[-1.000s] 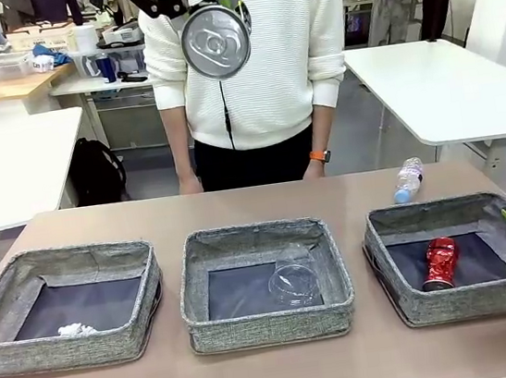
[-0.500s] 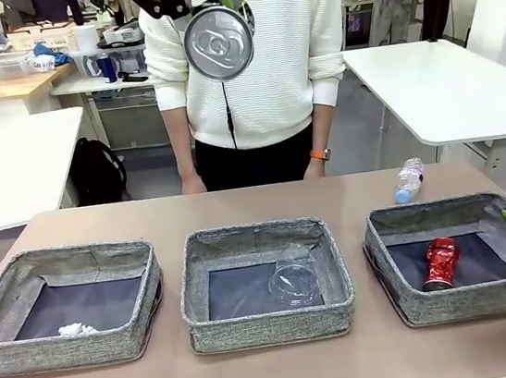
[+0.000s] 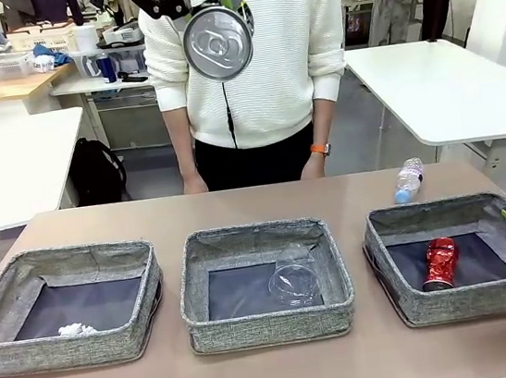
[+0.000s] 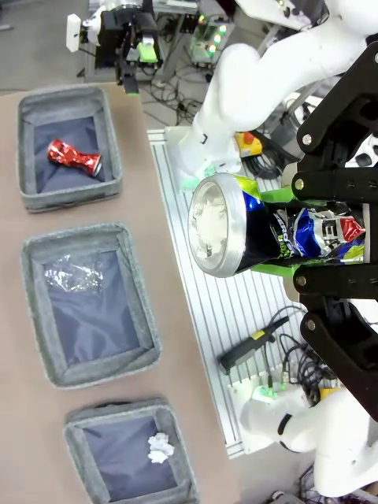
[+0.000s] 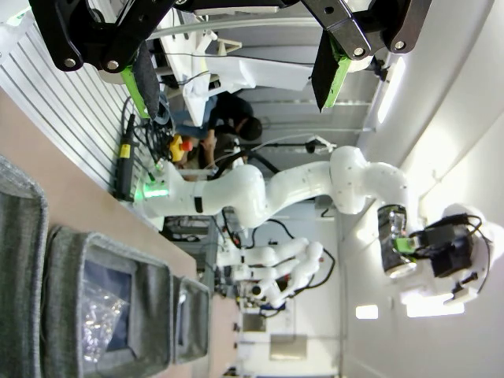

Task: Sort the waste into the appropriate baskets.
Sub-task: Place the picked waste into the Fabric basket indicated by the person.

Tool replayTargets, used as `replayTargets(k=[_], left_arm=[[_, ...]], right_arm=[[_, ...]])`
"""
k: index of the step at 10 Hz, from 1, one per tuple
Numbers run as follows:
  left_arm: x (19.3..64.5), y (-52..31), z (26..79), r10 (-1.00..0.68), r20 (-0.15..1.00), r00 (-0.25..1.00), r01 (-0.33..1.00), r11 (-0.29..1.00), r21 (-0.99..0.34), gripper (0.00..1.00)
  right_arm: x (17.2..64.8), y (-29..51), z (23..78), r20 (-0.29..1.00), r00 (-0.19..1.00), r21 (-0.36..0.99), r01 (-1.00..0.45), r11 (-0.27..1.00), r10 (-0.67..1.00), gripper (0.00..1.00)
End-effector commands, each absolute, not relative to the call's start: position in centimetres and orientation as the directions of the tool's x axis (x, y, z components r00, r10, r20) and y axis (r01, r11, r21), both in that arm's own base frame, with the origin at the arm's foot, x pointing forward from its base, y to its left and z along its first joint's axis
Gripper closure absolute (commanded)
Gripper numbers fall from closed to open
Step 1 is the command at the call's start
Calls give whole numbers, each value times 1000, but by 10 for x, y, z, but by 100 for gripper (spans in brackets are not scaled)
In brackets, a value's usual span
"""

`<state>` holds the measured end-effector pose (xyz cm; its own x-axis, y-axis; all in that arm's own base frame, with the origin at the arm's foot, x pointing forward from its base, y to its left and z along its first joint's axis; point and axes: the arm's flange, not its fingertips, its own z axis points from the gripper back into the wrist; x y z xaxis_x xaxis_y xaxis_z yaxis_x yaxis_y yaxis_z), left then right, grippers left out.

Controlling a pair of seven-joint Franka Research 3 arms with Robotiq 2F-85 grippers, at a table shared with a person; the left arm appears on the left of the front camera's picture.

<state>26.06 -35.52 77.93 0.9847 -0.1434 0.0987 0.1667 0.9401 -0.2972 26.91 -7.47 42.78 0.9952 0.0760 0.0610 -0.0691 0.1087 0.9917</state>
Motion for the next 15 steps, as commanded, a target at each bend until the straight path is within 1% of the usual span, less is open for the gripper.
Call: replayTargets(k=[1, 13, 14, 15], left_arm=[[257, -350, 776, -147, 109, 983, 172, 943, -284, 71], [257, -350, 776, -147, 109, 983, 172, 943, -284, 71], [261, -355, 779, -143, 99, 985, 167, 940, -297, 71], [261, -364, 769, -171, 136, 976, 203, 938, -281, 71]], right_arm=[[271, -74, 435, 47, 997, 995, -53, 90, 66, 0], [271, -74, 435, 47, 997, 995, -53, 90, 66, 0], [269, -75, 428, 61, 995, 992, -69, 109, 76, 0], [267, -85, 426, 65, 995, 980, -78, 184, 77, 0]])
